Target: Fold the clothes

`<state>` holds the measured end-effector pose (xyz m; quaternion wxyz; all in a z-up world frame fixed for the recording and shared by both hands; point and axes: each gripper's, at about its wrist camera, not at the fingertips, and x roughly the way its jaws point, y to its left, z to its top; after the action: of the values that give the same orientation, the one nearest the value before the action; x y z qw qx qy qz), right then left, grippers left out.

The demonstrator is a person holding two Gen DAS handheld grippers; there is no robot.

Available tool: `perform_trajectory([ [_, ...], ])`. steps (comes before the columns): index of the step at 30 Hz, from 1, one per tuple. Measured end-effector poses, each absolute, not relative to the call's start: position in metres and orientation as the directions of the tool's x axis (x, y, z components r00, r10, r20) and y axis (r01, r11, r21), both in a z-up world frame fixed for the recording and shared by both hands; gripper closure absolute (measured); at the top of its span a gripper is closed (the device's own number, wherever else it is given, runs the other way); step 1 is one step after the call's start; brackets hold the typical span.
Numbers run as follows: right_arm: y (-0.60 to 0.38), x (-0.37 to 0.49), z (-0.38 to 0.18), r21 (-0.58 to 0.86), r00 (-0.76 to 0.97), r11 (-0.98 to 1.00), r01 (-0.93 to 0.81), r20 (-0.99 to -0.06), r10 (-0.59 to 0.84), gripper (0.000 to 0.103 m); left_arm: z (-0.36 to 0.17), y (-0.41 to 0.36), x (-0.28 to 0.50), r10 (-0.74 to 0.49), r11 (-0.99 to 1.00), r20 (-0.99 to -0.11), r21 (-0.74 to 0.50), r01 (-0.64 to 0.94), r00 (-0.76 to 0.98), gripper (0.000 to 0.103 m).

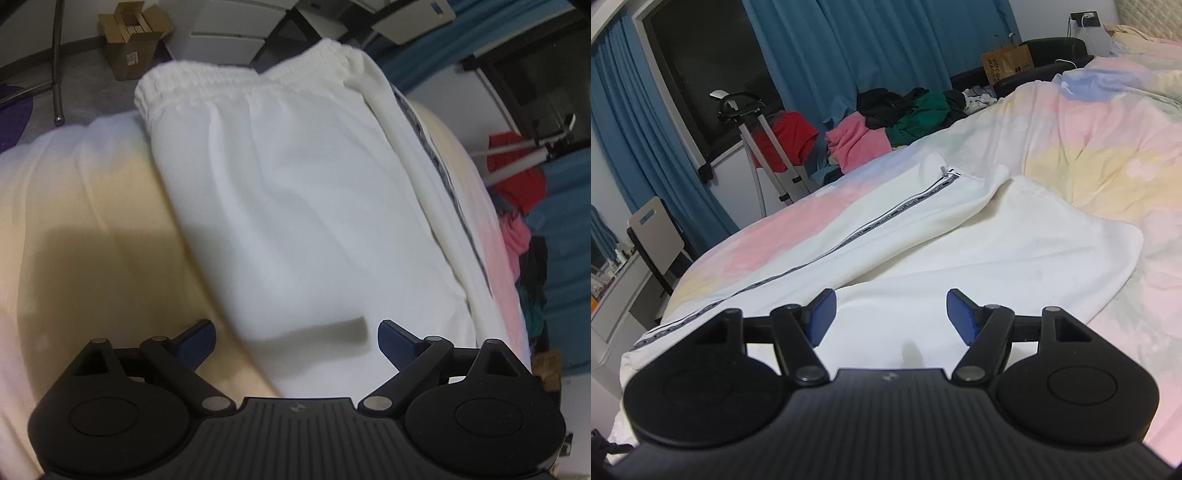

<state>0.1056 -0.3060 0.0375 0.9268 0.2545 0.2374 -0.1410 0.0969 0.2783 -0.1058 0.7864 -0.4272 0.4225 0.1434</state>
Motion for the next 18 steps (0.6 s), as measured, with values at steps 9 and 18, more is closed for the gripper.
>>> perform_trajectory([
  [9,-0.315,0.109,0.034,0.424,0.838,0.81,0.404,-0.528,-0.141,0.034,-0.061,0.287,0.096,-0.213,0.607,-0.676,-0.657,-0.447,0.705,0.02],
  [18,-0.327,0.115,0.028,0.426,0.814,0.783,0.454,-0.555,-0.17,0.034,-0.103,0.303,0.091,-0.252,0.543,-0.699,-0.674,-0.5,0.669,0.03],
])
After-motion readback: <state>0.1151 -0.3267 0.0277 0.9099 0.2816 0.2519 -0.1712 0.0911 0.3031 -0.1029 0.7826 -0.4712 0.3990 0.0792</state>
